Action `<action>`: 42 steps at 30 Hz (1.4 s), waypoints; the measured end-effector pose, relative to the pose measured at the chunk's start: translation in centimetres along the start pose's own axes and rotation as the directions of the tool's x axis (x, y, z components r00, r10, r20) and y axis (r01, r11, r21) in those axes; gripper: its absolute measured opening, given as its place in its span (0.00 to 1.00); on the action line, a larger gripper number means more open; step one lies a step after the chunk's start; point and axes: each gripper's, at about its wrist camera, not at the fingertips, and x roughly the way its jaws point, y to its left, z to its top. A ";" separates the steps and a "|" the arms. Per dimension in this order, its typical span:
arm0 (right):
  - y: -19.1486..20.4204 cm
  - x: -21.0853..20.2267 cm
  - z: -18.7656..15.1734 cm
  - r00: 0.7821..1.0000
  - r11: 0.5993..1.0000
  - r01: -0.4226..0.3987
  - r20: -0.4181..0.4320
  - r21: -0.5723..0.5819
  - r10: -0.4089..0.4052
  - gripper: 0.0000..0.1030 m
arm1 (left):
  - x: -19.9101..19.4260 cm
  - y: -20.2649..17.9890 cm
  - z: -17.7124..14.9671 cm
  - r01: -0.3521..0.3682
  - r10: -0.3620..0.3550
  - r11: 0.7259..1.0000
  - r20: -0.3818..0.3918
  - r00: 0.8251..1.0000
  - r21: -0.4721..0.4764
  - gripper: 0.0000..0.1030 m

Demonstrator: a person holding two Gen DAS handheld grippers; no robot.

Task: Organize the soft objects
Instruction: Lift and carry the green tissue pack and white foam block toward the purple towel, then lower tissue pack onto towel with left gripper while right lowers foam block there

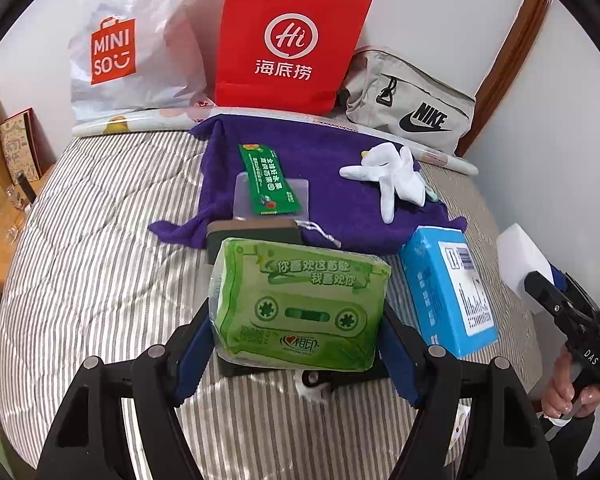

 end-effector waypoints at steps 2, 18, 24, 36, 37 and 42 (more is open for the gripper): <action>-0.3 0.6 0.5 1.000 1.000 0.002 -0.004 0.007 -0.002 0.71 | 0.3 -0.2 0.5 -0.001 0.001 1.000 -0.001 1.000 0.004 0.72; -3.1 6.1 4.6 0.999 0.998 0.027 -0.043 0.052 -0.025 0.71 | 4.6 0.3 5.8 0.000 -0.001 1.000 -0.040 0.999 -0.006 0.72; -3.9 9.6 6.0 0.997 0.998 0.030 -0.079 0.064 -0.025 0.71 | 7.2 1.6 7.8 -0.002 -0.002 0.999 -0.076 0.997 -0.047 0.72; -4.8 16.6 6.3 0.976 0.999 0.038 -0.214 0.024 -0.032 0.71 | 12.3 2.4 10.3 -0.015 0.005 0.998 -0.147 0.989 -0.066 0.72; -5.0 16.9 6.4 0.974 0.999 0.034 -0.223 0.029 -0.027 0.71 | 12.8 2.4 10.6 -0.018 0.007 0.997 -0.155 0.988 -0.070 0.72; -5.2 18.5 6.8 0.968 0.999 0.024 -0.252 0.023 -0.017 0.71 | 15.4 2.4 11.9 -0.036 0.016 0.995 -0.211 0.977 -0.092 0.72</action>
